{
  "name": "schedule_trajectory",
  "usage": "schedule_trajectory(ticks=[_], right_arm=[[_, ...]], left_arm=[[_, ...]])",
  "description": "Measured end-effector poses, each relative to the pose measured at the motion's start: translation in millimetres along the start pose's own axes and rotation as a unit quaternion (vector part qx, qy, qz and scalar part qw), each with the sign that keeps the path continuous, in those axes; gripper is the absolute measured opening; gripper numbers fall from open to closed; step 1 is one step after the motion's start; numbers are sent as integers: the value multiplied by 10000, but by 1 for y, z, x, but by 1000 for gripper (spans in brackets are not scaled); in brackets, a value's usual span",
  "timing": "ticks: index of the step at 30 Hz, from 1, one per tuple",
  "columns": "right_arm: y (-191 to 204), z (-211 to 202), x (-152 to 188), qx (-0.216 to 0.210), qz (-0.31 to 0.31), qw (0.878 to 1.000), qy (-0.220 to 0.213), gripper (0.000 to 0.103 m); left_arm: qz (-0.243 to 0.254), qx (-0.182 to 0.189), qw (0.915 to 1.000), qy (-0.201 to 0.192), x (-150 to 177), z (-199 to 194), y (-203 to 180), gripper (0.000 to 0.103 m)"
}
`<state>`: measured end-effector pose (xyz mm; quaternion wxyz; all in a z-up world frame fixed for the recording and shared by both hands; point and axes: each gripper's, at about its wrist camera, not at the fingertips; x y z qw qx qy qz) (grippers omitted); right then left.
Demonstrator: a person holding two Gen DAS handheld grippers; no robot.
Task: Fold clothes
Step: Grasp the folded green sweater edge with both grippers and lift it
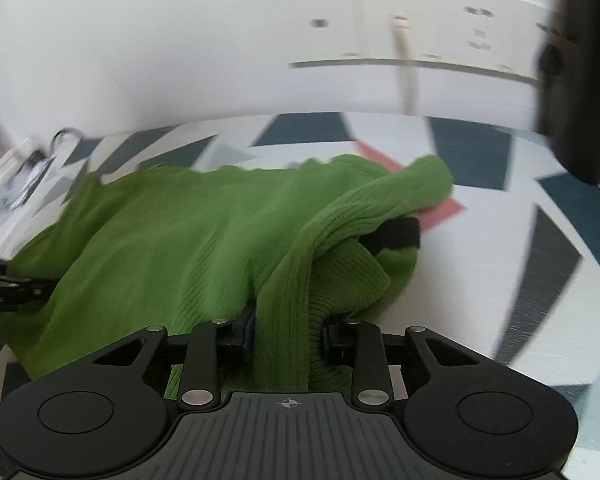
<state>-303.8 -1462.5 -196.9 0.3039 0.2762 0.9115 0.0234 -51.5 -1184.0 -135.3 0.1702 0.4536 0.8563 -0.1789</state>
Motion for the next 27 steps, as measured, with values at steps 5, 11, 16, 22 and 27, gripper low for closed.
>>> schedule_trajectory(ticks=[5, 11, 16, 22, 27], right_arm=[[29, 6, 2, -191, -318, 9993, 97, 26], [55, 4, 9, -167, -510, 9985, 131, 26], [72, 2, 15, -151, -613, 9978, 196, 24], [93, -1, 22, -116, -727, 9969, 289, 23], [106, -5, 28, -176, -706, 9966, 378, 22]], left_arm=[[89, 40, 9997, 246, 2, -1, -30, 26], [60, 104, 9998, 168, 15, -2, -44, 24], [0, 332, 9993, 156, 26, -6, -44, 22], [-347, 289, 9988, 177, 43, -16, -45, 21], [-290, 53, 9992, 269, 52, -28, -47, 20]])
Point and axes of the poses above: each gripper's, at about its wrist camera, not at the fingertips, and z roughly the way its jaws point, y to its left, x to its underside, and after that the axes turned 6 degrees about y, right-handed
